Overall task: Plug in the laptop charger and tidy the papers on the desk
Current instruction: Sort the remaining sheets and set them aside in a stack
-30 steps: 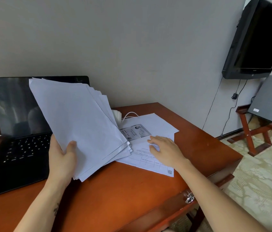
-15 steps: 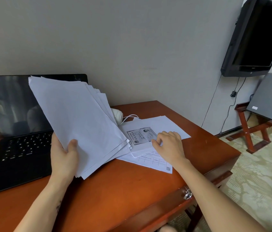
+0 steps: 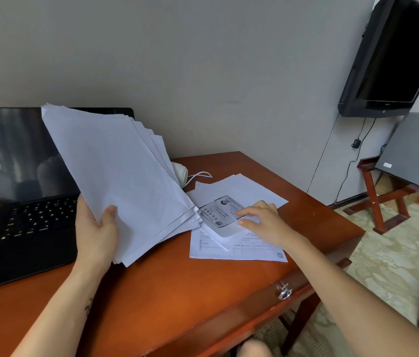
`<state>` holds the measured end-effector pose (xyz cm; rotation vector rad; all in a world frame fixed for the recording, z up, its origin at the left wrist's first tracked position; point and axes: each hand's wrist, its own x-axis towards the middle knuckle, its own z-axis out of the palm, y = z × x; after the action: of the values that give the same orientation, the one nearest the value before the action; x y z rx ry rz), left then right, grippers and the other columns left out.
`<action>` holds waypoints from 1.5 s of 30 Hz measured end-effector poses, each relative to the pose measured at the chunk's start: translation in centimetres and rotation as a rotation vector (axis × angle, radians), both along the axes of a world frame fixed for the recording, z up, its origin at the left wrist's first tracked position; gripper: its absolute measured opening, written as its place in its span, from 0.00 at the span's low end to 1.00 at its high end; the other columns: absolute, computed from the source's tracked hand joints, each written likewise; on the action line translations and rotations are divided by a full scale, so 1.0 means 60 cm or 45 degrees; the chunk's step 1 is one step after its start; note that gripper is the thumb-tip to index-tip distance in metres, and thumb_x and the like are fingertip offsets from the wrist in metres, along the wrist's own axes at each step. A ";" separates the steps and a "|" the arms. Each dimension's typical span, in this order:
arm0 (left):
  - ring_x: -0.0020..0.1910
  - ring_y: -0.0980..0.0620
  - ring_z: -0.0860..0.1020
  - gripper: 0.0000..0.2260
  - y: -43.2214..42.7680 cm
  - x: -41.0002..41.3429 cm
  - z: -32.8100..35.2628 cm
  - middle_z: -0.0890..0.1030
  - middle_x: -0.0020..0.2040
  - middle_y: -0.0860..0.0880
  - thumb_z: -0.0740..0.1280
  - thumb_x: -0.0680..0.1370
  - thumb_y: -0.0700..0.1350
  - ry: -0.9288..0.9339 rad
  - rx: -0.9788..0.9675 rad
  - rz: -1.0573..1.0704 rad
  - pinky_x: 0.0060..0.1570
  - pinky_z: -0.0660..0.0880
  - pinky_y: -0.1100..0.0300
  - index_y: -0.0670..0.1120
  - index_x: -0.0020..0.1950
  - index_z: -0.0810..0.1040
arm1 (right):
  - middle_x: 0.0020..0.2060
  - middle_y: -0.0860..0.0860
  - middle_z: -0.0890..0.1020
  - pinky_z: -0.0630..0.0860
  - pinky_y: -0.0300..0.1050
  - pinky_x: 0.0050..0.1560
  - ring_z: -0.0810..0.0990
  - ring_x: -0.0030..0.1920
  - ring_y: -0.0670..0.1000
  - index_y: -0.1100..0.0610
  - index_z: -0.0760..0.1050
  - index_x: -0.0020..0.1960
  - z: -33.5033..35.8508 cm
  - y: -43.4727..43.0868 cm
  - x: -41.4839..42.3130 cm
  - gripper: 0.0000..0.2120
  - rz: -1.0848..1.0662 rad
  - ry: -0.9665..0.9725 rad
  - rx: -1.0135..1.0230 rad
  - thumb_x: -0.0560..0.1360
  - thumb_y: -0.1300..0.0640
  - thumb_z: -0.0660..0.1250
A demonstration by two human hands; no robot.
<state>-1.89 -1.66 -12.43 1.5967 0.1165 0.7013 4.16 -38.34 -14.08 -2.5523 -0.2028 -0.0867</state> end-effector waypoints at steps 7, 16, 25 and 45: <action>0.68 0.52 0.76 0.23 0.001 -0.001 0.001 0.77 0.69 0.53 0.63 0.83 0.37 -0.024 -0.065 -0.003 0.71 0.71 0.51 0.52 0.77 0.69 | 0.61 0.38 0.75 0.65 0.53 0.74 0.68 0.68 0.50 0.35 0.80 0.58 0.013 -0.044 -0.017 0.16 -0.042 0.075 0.087 0.81 0.58 0.67; 0.68 0.52 0.75 0.23 -0.006 -0.002 0.003 0.77 0.69 0.54 0.63 0.83 0.38 -0.026 -0.081 -0.010 0.70 0.70 0.51 0.52 0.77 0.68 | 0.71 0.57 0.65 0.64 0.55 0.72 0.58 0.73 0.58 0.58 0.59 0.75 0.019 -0.001 -0.060 0.47 -0.651 0.206 -0.176 0.71 0.24 0.60; 0.67 0.54 0.75 0.23 -0.007 -0.007 0.003 0.76 0.67 0.57 0.63 0.84 0.38 -0.015 -0.087 -0.052 0.69 0.70 0.53 0.53 0.77 0.67 | 0.69 0.56 0.72 0.71 0.53 0.66 0.70 0.69 0.58 0.53 0.68 0.73 0.067 -0.005 -0.010 0.67 -0.588 0.626 -0.450 0.44 0.15 0.68; 0.66 0.54 0.74 0.23 -0.020 -0.016 0.009 0.76 0.68 0.55 0.63 0.84 0.37 0.019 -0.119 -0.155 0.66 0.69 0.56 0.52 0.78 0.67 | 0.54 0.55 0.85 0.84 0.54 0.41 0.85 0.50 0.56 0.54 0.78 0.64 0.056 -0.082 -0.081 0.18 -0.574 -0.013 1.320 0.76 0.66 0.73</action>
<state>-2.83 -2.84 -11.90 1.5061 0.0616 0.5820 -0.68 -43.28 -10.73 -1.5172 0.3439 -0.2901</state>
